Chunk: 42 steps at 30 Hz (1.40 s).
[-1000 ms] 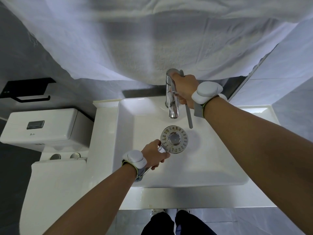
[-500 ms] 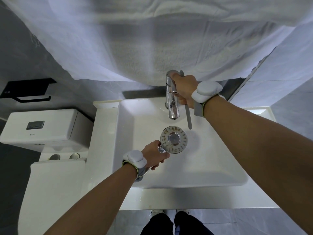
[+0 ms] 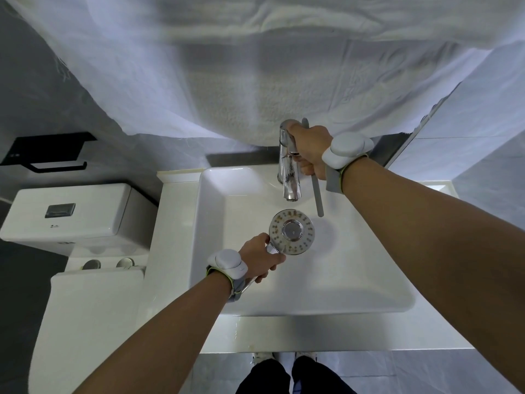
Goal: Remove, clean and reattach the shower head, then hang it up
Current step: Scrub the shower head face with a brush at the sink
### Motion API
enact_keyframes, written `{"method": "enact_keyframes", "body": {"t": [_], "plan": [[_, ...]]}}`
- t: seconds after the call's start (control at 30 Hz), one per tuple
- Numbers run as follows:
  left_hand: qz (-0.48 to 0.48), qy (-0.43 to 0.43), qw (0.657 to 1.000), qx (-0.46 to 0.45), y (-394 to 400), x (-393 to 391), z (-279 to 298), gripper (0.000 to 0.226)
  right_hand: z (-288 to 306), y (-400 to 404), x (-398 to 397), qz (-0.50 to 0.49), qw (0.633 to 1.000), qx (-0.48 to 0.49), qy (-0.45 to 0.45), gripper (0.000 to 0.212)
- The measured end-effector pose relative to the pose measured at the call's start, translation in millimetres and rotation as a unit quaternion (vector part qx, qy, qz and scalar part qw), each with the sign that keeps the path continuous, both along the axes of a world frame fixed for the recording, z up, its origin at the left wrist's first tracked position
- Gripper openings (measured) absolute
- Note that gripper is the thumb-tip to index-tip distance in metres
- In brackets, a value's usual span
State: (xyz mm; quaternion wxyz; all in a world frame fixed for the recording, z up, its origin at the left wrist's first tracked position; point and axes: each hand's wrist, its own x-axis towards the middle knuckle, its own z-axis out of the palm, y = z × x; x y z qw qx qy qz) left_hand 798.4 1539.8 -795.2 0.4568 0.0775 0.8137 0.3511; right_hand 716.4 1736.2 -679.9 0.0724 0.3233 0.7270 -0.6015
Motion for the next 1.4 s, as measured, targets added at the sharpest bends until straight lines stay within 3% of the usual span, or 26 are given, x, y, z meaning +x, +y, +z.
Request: {"method": "enact_keyframes", "body": {"t": [0.57,0.9,1.03,1.13,1.2,1.27,1.4], "plan": [[0.01,-0.003,1.0,0.008,0,-2,2,0.034,21,-6,5,-0.008,0.999,-0.027,-0.041,0.043],[0.027,-0.016,0.999,0.006,1,-1,-4,0.036,0,1,30,0.013,0.991,-0.121,0.055,0.053],[0.032,-0.019,0.999,-0.001,2,1,-6,0.034,-5,10,46,-0.037,0.982,-0.158,0.1,0.05],[0.049,-0.024,0.998,-0.005,4,1,-7,0.029,-38,13,83,-0.083,0.986,-0.135,0.043,0.031],[0.069,-0.028,0.997,-0.003,7,1,-8,0.028,-62,5,104,-0.023,0.998,-0.053,-0.028,0.014],[0.094,-0.04,0.995,0.009,10,1,-11,0.028,-81,-4,115,0.077,0.993,0.067,-0.057,0.018],[0.114,-0.054,0.991,0.036,13,1,-21,0.021,-94,-13,116,0.165,0.979,0.104,-0.062,0.022]]}}
